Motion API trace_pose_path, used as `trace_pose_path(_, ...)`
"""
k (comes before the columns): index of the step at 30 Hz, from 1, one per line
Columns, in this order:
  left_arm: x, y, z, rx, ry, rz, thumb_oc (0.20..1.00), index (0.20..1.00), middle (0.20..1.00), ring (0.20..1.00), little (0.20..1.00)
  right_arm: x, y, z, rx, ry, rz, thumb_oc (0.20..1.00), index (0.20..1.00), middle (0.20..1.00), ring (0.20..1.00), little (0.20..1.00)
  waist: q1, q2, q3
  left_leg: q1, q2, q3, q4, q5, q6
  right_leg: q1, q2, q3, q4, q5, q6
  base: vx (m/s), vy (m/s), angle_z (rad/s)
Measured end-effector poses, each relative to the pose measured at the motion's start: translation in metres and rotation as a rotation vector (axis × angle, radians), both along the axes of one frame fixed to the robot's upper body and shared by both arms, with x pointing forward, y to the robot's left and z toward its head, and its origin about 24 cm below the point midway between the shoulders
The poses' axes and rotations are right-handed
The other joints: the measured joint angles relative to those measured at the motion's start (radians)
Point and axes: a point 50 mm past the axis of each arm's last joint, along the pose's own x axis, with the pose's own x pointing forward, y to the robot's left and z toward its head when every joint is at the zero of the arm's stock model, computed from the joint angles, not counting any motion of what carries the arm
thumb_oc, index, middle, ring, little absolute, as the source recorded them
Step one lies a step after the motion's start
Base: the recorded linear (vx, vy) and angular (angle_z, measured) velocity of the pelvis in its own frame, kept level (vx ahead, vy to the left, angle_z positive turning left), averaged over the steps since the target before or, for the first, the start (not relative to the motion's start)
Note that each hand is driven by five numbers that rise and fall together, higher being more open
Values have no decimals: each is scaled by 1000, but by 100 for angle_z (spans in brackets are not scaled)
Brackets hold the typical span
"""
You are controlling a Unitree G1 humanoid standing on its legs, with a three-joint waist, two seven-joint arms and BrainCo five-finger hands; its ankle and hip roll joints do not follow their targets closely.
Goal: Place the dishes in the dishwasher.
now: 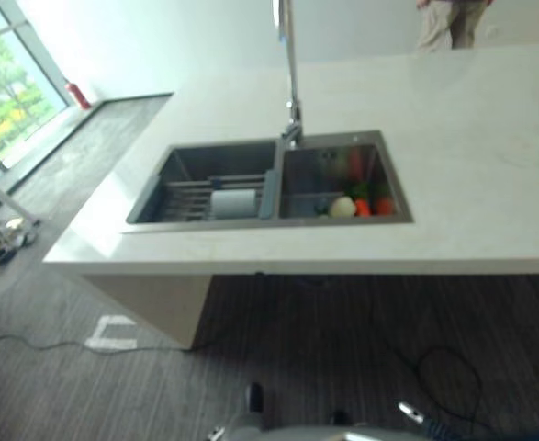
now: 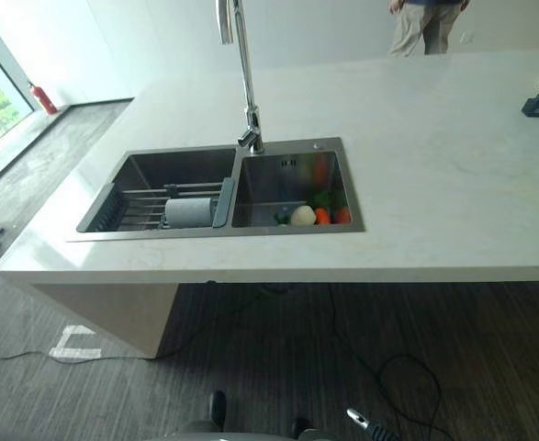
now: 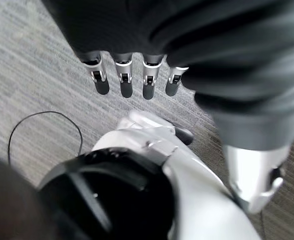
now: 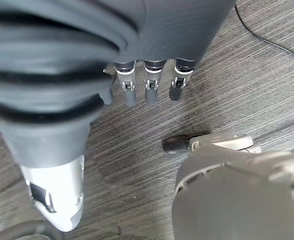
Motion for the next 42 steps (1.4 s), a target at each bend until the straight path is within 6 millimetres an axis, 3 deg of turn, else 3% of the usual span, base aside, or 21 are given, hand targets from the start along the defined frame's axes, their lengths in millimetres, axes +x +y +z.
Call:
trace_pose_path(1, -1, -4, -1, -11, 2, 3, 1000, 1000, 1000, 1000, 1000, -2, -1, 0, 1, 1, -15, 1000, 1000, 1000, 1000, 1000, -1, 14, 1, 17, -13, 12, 5, -4, 7, 14, -4, 14, 5, -12, 0, 244, 529, -51)
trace_pose_path(3, 9, -6, 0, -25, -15, -7, 1000, 1000, 1000, 1000, 1000, -11, 4, -3, 3, 18, -39, 1000, 1000, 1000, 1000, 1000, -34, 31, 3, 100, -114, 57, 1, -24, 127, 30, -48, 61, 56, -38, 44, 279, 583, -80)
trace_pose_path(4, 31, -9, 2, -30, -56, -55, 1000, 1000, 1000, 1000, 1000, -18, 3, -4, -1, 32, -48, 1000, 1000, 1000, 1000, 1000, -30, 37, 31, 152, -150, 71, 5, -56, 170, -63, -73, 96, 269, -102, 92, 257, 345, -95)
trace_pose_path(5, 36, -7, 4, -29, -56, -74, 1000, 1000, 1000, 1000, 1000, -17, 3, -3, -1, 28, -38, 1000, 1000, 1000, 1000, 1000, -37, 41, 43, 179, -148, 89, 1, -77, 198, -175, -106, 74, 533, -105, 96, 117, 28, -117)
trace_pose_path(6, 47, 12, 8, 20, -97, -74, 1000, 1000, 1000, 1000, 1000, -19, 14, -6, 35, 25, -47, 1000, 1000, 1000, 1000, 1000, -60, -11, 37, 201, -188, 122, -3, -117, 205, -272, -179, 28, 558, -124, 102, 44, -113, -92)
trace_pose_path(7, 64, 26, 15, 59, -140, -79, 1000, 1000, 1000, 1000, 1000, -12, 22, -7, 52, 9, 1, 1000, 1000, 1000, 1000, 1000, -59, -63, 33, 163, -221, 141, -2, -113, 201, -324, -205, 34, 321, -77, 145, 11, -202, -35)
trace_pose_path(8, 74, 34, 19, 81, -172, -83, 1000, 1000, 1000, 1000, 1000, -9, 24, -7, 56, 10, 11, 1000, 1000, 1000, 1000, 1000, -54, -84, 38, 132, -226, 143, 8, -94, 215, -348, -198, 76, 134, -8, 177, 55, -288, 18)
trace_pose_path(9, 72, 32, 18, 77, -173, -78, 1000, 1000, 1000, 1000, 1000, -5, 26, -7, 56, 8, 11, 1000, 1000, 1000, 1000, 1000, -47, -81, 39, 124, -218, 142, 14, -94, 215, -349, -172, 112, 173, 21, 160, 118, -279, 45)
trace_pose_path(11, 66, 26, 15, 57, -175, -8, 1000, 1000, 1000, 1000, 1000, -1, 28, -7, 59, -3, -1, 1000, 1000, 1000, 1000, 1000, -14, -75, 38, 130, -194, 172, 32, -122, 195, -286, -133, 59, 220, 18, 162, 147, -166, 24)
trace_pose_path(13, 36, 15, 7, 33, -115, 24, 1000, 1000, 1000, 1000, 1000, 1, 27, -6, 64, -19, -34, 1000, 1000, 1000, 1000, 1000, 2, -71, 33, 196, -199, 165, 31, -124, 193, -134, -157, 56, 177, 15, 163, 102, -34, -8)
trace_pose_path(16, 26, 29, 8, 78, -101, 135, 1000, 1000, 1000, 1000, 1000, -3, 27, -7, 69, -8, -33, 1000, 1000, 1000, 1000, 1000, -2, -89, 20, 227, -211, 160, 19, -131, 182, -50, -204, 60, 53, 86, 183, 51, 35, 0)
trace_pose_path(17, 25, 33, 9, 94, -104, 156, 1000, 1000, 1000, 1000, 1000, -8, 26, -7, 66, 5, -34, 1000, 1000, 1000, 1000, 1000, -2, -84, 8, 228, -211, 156, 9, -132, 180, -20, -202, 67, 4, 71, 187, 55, 70, 9)
trace_pose_path(22, 20, 37, 8, 105, -151, 399, 1000, 1000, 1000, 1000, 1000, -15, -18, 3, -39, 21, -18, 1000, 1000, 1000, 1000, 1000, -4, 22, -39, 220, -156, 140, 8, -145, 154, 18, -144, 50, -54, 84, 141, 16, 78, 8)
trace_pose_path(28, 0, 96, 25, 326, -143, 468, 1000, 1000, 1000, 1000, 1000, -24, -30, 6, -60, 52, 3, 1000, 1000, 1000, 1000, 1000, 22, 17, -69, 171, -144, 128, 1, -146, 148, -23, -135, 31, -58, 91, 118, -13, 47, 11)
trace_pose_path(31, 0, 151, 53, 493, -191, 506, 1000, 1000, 1000, 1000, 1000, -28, -42, 10, -80, 56, 1, 1000, 1000, 1000, 1000, 1000, 30, 17, -77, 169, -142, 111, 1, -134, 149, -17, -135, 18, -59, 90, 117, -4, 11, 15)
trace_pose_path(33, 0, 173, 66, 580, -202, 490, 1000, 1000, 1000, 1000, 1000, -30, -47, 13, -90, 57, 3, 1000, 1000, 1000, 1000, 1000, 39, 32, -85, 167, -144, 110, 1, -120, 149, -16, -136, 17, -59, 95, 112, 7, -2, 6)
trace_pose_path(34, 1, 222, 106, 735, -217, 489, 1000, 1000, 1000, 1000, 1000, -37, -49, 12, -85, 81, -2, 1000, 1000, 1000, 1000, 1000, 45, 31, -95, 169, -142, 99, 1, -115, 145, -9, -135, 1, -59, 98, 122, 10, -5, 18)
trace_pose_path(35, 3, 249, 133, 854, -231, 458, 1000, 1000, 1000, 1000, 1000, -40, -50, 13, -87, 88, -4, 1000, 1000, 1000, 1000, 1000, 46, 32, -99, 170, -142, 91, 1, -107, 144, -5, -135, -4, -59, 97, 123, 5, -1, 21)
trace_pose_path(38, 11, 302, 211, 1147, -287, 435, 1000, 1000, 1000, 1000, 1000, -43, -51, 13, -93, 95, 0, 1000, 1000, 1000, 1000, 1000, 47, 39, -103, 171, -145, 86, 7, -103, 145, -2, -138, -6, -58, 94, 124, 1, -17, 9)
trace_pose_path(40, 44, 320, 268, 1331, -453, 358, 1000, 1000, 1000, 1000, 1000, -46, -45, 11, -82, 89, 6, 1000, 1000, 1000, 1000, 1000, 65, 38, -104, 168, -143, 84, 7, -101, 142, 1, -137, -8, -55, 94, 124, 15, -54, 7)
trace_pose_path(42, 95, 306, 314, 1495, -699, 158, 1000, 1000, 1000, 1000, 1000, -46, -41, 9, -73, 76, -14, 1000, 1000, 1000, 1000, 1000, 81, 48, -108, 166, -143, 80, 1, -108, 129, 0, -138, -8, -53, 95, 125, 57, -90, 5)
